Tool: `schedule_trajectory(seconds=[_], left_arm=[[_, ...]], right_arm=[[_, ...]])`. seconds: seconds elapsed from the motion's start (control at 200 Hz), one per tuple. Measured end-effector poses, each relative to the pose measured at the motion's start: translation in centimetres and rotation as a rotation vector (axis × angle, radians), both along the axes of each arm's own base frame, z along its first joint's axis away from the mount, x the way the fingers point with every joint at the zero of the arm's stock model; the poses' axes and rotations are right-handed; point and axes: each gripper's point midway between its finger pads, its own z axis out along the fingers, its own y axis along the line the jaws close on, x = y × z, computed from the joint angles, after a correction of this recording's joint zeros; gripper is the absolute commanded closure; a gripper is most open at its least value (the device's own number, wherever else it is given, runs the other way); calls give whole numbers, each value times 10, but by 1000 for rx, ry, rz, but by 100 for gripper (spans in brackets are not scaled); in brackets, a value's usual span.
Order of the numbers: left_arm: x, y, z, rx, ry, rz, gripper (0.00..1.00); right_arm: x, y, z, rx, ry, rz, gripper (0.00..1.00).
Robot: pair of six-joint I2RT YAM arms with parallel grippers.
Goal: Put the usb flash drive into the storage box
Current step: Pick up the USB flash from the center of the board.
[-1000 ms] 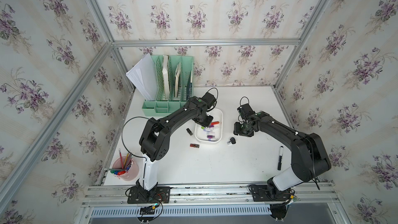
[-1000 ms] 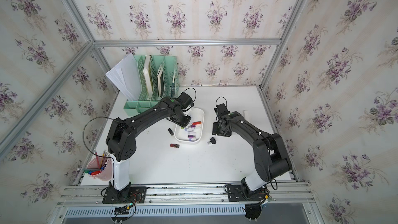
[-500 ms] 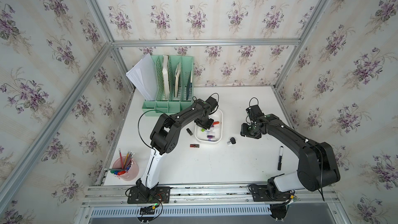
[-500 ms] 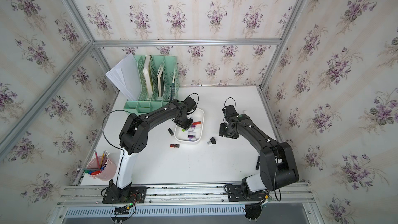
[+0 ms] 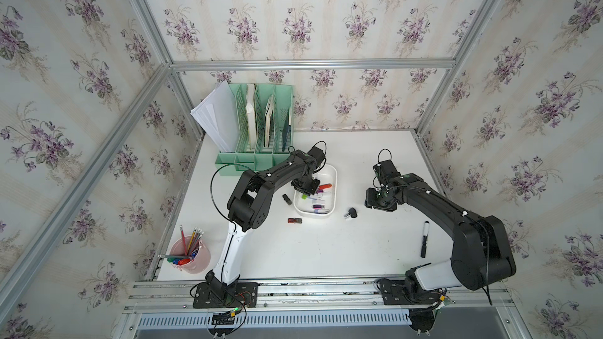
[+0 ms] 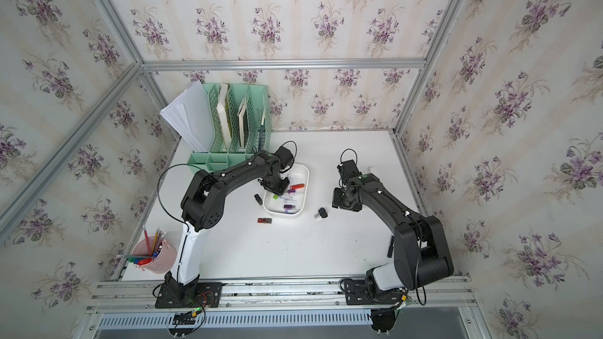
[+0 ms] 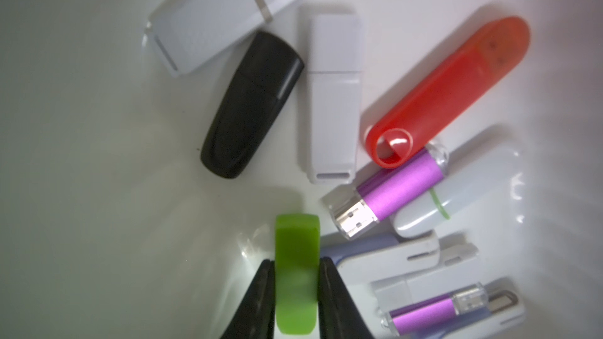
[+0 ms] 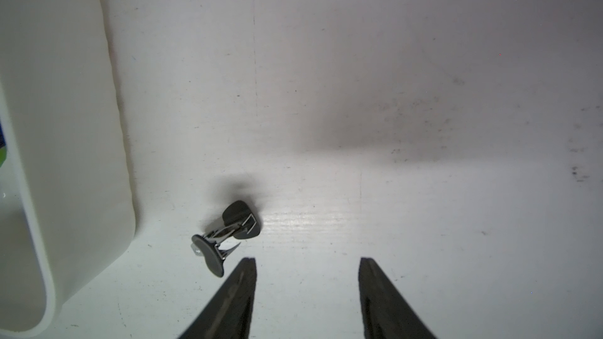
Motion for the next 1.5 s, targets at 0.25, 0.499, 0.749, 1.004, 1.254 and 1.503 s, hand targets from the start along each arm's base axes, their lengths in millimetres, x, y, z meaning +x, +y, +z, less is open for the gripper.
schedule_trajectory(seconds=[0.25,0.499,0.749,1.004,1.254,1.503], left_arm=[[3,-1,2,-3,-8,1,61],[3,2,45,-43,-79,7,53],[-13,76,86,-52,-114,182,39],[-28,130,49,-1,7,355,34],[-29,123,15,1,103,399,32],[-29,109,13,-36,105,404,31]], right_arm=[[0,0,-1,2,2,0,44],[0,0,0,2,2,0,44],[1,2,-1,10,0,2,44],[3,5,0,23,-2,5,44],[1,4,1,22,-5,5,44],[-2,2,-2,15,5,5,44]])
